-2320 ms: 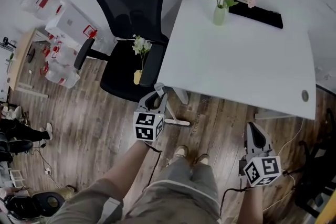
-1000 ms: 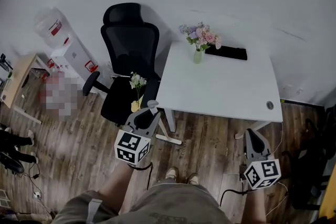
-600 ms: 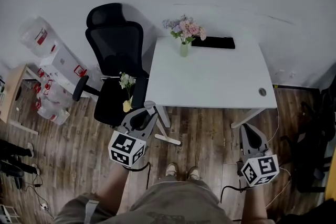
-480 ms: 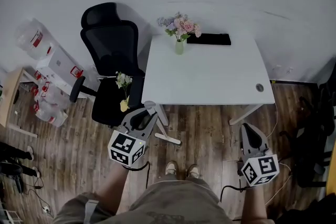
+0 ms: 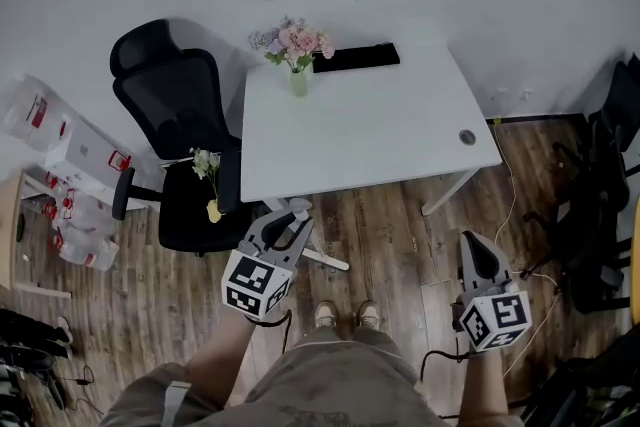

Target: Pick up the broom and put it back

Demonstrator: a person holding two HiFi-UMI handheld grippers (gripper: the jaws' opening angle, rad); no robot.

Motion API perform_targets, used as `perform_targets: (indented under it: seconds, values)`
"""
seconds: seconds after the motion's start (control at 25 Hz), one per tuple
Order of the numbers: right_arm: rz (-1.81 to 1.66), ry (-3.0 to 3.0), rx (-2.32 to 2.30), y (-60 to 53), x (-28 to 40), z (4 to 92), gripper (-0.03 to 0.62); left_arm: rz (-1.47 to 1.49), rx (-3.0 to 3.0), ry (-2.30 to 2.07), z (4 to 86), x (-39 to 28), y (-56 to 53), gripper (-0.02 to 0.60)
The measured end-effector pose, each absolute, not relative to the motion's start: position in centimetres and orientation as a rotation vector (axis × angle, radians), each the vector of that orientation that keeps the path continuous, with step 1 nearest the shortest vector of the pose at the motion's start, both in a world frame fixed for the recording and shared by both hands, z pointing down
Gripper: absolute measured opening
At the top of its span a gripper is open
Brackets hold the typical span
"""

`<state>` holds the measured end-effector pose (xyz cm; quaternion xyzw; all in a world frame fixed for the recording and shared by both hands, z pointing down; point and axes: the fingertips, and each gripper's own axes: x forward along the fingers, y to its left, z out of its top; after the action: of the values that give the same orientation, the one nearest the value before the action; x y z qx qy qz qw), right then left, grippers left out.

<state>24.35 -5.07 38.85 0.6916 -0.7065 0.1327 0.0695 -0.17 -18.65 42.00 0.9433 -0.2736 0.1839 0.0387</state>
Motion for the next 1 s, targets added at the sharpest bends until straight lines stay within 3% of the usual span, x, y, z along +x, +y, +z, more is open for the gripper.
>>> perform_targets:
  seconds: [0.48,1.0]
  values:
    - [0.527,-1.965,2.225,-1.1,29.2,43.1,0.034,0.639,2.903,-0.575,48.2,10.0,-16.6,0.1]
    - [0.594,-1.932,2.185,-0.9,33.0,51.9,0.034,0.807,2.779,-0.47,61.6,17.0,-13.8,0.101]
